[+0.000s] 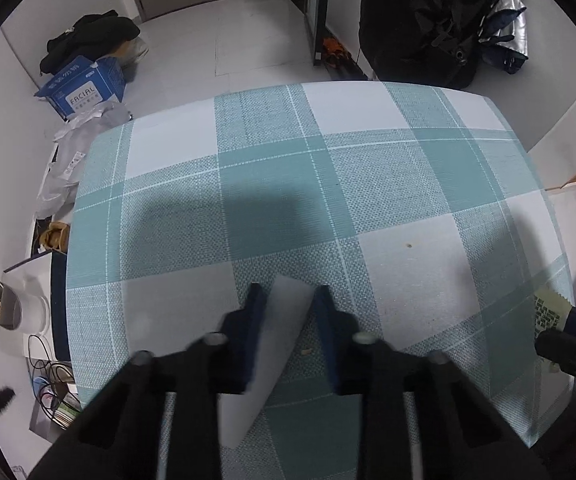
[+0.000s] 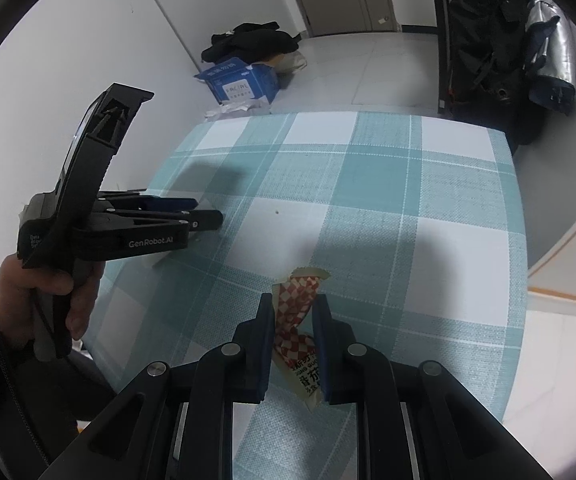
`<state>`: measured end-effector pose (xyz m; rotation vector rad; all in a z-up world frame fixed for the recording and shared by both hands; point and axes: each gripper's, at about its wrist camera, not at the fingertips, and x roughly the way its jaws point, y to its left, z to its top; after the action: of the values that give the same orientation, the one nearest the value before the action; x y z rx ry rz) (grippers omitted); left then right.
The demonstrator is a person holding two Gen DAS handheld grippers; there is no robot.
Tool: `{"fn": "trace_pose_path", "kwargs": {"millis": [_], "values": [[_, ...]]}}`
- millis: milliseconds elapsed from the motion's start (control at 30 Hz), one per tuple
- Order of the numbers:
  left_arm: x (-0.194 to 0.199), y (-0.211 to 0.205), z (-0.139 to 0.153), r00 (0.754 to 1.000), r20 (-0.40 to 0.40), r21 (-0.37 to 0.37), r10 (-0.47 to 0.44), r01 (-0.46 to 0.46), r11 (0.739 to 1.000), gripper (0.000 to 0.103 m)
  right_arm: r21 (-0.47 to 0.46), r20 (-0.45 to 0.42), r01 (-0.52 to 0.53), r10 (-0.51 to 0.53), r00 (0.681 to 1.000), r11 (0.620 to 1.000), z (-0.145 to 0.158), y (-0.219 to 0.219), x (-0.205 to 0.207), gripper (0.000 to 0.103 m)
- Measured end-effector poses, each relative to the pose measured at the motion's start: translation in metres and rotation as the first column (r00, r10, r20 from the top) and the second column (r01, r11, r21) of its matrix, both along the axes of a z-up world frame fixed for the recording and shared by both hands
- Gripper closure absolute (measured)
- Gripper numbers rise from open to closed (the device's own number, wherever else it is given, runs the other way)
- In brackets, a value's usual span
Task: Collect trash
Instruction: 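Lower the left tool onto the white tissue roll and close it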
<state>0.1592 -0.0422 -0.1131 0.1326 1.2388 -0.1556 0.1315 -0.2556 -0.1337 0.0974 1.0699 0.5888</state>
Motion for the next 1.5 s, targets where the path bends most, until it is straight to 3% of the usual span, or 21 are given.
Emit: {"fn": "trace_pose_path", "kwargs": {"millis": [467, 533, 633, 1133, 1267, 1500], "values": [[0.004, 0.016, 0.003, 0.996, -0.051, -0.180, 0.080, -0.088, 0.980, 0.096, -0.010, 0.010, -0.008, 0.008, 1.000, 1.000, 0.001, 0.007, -0.001, 0.085], [0.005, 0.024, 0.003, 0.991, -0.082, -0.273, 0.105, -0.123, 0.954, 0.096, -0.015, 0.014, -0.003, 0.003, 1.000, 1.000, 0.001, 0.008, -0.001, 0.085], [0.008, 0.035, 0.005, 0.986, -0.097, -0.350, 0.139, -0.164, 0.922, 0.097, -0.012, 0.016, 0.016, -0.015, 1.000, 1.000, 0.003, 0.008, 0.001, 0.085], [-0.008, 0.048, 0.042, 0.984, -0.011, -0.459, 0.176, -0.161, 0.874, 0.098, -0.002, 0.041, 0.015, -0.015, 0.999, 1.000, 0.012, 0.027, 0.001, 0.085], [-0.015, 0.059, 0.048, 0.982, -0.033, -0.545, 0.185, -0.173, 0.820, 0.098, -0.003, 0.047, 0.005, -0.005, 0.999, 1.000, 0.013, 0.036, 0.002, 0.085], [-0.017, 0.068, 0.045, 0.977, -0.022, -0.545, 0.213, -0.190, 0.816, 0.098, -0.008, 0.059, -0.017, 0.017, 0.998, 1.000, 0.014, 0.051, 0.002, 0.085]]}}
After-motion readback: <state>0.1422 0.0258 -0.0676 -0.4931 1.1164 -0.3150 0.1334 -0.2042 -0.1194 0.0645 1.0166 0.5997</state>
